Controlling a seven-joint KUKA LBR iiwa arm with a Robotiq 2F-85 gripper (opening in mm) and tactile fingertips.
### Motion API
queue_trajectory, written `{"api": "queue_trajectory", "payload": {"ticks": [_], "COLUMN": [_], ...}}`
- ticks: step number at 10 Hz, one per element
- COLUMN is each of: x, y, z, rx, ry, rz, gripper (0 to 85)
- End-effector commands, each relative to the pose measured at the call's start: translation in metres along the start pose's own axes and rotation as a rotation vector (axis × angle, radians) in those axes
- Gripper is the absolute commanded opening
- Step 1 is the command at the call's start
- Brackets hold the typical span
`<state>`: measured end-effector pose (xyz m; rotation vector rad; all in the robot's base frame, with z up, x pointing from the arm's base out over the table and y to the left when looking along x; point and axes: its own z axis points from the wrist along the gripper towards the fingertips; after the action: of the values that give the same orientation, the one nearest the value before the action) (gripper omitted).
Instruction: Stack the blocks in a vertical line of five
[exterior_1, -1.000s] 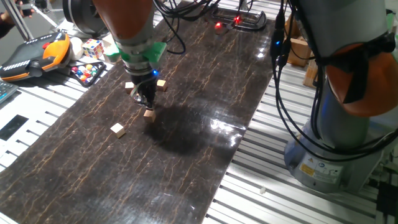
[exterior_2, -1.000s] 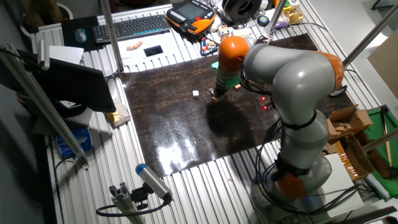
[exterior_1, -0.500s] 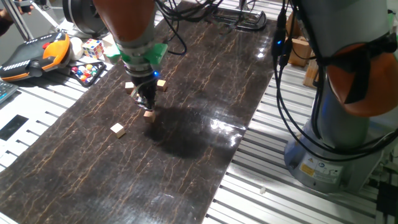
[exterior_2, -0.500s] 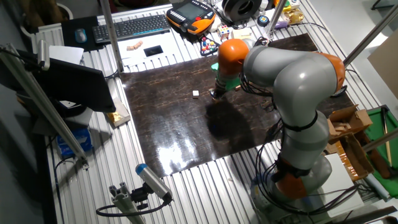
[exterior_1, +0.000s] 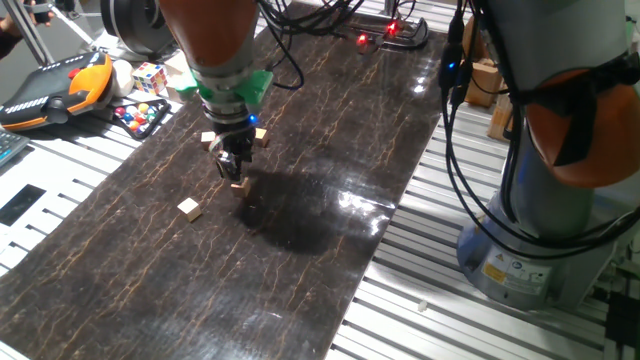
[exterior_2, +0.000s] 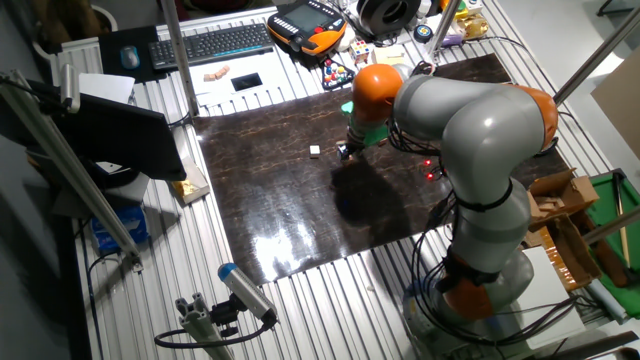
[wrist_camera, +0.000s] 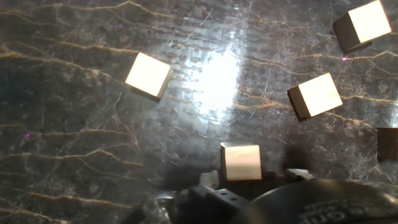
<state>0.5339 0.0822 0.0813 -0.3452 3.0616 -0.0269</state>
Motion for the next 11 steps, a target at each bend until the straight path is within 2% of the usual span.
{"api": "queue_trajectory", "payload": {"ticks": [1,5,6,11], "x": [-0.002,-0.003,-0.003,-0.002], "y": [0.000,0.002,0.003,0.004], "z": [0.004,0.034,0.037,0.044], "rx": [-0.002,-0.007,-0.007,-0.009], "ry": [0.011,0.008,0.008,0.011], "rz": [-0.008,-0.028,-0.031,-0.037], "gripper": [80.3,70.7,68.0,65.3]}}
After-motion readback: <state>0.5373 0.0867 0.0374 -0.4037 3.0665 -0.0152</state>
